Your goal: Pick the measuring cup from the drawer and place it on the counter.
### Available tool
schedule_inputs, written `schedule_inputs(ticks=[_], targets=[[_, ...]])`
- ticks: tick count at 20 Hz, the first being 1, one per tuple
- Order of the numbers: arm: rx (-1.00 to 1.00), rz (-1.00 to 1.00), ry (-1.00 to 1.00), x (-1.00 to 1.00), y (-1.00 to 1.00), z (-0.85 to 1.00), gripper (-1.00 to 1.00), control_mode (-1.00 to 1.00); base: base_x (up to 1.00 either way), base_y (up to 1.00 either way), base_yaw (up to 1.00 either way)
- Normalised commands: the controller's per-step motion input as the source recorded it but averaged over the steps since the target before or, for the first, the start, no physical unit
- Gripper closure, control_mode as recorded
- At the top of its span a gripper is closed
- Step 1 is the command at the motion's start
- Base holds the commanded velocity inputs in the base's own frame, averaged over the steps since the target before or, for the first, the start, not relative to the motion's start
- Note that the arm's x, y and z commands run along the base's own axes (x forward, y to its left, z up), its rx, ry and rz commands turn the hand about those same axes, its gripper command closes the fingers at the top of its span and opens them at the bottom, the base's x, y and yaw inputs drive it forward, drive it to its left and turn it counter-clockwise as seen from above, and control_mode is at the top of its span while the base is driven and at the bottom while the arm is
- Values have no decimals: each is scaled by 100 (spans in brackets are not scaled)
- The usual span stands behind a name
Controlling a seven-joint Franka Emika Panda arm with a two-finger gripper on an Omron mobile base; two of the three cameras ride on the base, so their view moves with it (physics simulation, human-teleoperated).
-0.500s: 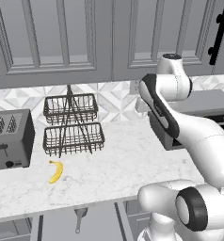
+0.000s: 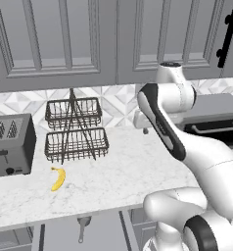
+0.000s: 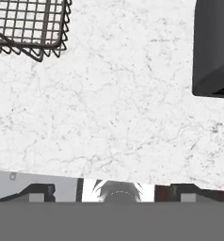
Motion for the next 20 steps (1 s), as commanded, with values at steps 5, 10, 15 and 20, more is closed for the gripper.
schedule_inputs(ticks=[5,10,15,20], targets=[[2,4,11,-16,78,-20,-100,-100,0,0,0],[2,4,15,-6,74,-15,-100,-100,0,0,0],[0,1,16,-18,88,-20,-100,-100,0,0,0],[0,0,17,-47,79,-32,-100,-100,0,0,0]])
